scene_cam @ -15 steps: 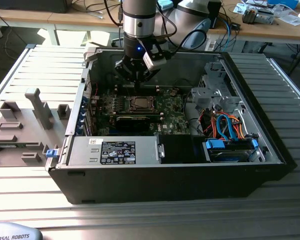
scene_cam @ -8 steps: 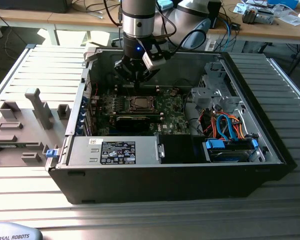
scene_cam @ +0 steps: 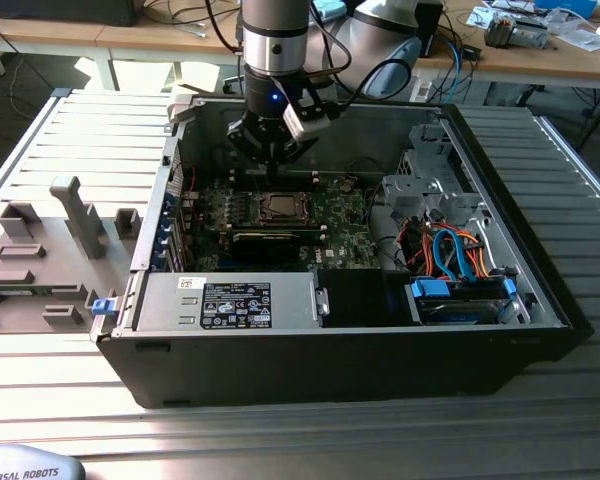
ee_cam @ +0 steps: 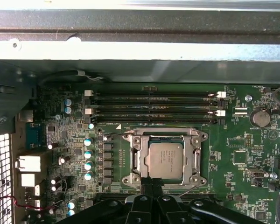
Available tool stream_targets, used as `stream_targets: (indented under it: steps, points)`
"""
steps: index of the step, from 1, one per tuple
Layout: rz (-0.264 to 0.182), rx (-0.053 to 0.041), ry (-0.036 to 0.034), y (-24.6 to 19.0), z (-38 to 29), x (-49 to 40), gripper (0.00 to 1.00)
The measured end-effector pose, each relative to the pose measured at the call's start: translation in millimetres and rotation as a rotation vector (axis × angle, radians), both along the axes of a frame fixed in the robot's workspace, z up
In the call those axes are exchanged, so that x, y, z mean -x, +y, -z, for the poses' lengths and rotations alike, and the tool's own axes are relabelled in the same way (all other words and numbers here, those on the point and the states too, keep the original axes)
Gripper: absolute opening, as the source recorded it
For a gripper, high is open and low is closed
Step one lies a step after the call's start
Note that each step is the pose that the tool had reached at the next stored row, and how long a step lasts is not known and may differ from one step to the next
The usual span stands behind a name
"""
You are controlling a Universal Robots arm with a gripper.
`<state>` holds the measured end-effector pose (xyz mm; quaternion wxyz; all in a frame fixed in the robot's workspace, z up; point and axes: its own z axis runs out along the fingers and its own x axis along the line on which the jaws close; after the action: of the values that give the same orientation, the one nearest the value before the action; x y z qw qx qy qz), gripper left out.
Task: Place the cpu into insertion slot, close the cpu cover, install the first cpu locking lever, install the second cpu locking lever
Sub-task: 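Install the first cpu locking lever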
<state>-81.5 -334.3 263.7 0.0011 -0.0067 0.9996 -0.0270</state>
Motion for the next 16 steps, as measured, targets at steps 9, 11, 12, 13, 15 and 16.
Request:
stream_targets:
  steps: [9, 11, 12, 13, 15, 16]
  points:
    - [0.0, -0.0001, 0.0, 0.0, 0.1, 2.1, 0.11]
    - [0.0, 0.0, 0.0001, 0.0, 0.1, 2.7, 0.11]
    - [0.0, 0.0, 0.0, 0.0, 0.1, 2.8, 0.11]
    - [0.0, -0.0001, 0.0, 0.0, 0.2, 2.9, 0.11]
    - [0.0, 0.0, 0.0, 0.0, 0.2, 3.5, 0.11]
    - [0.0, -0.0001, 0.0, 0.0, 0.2, 3.7, 0.11]
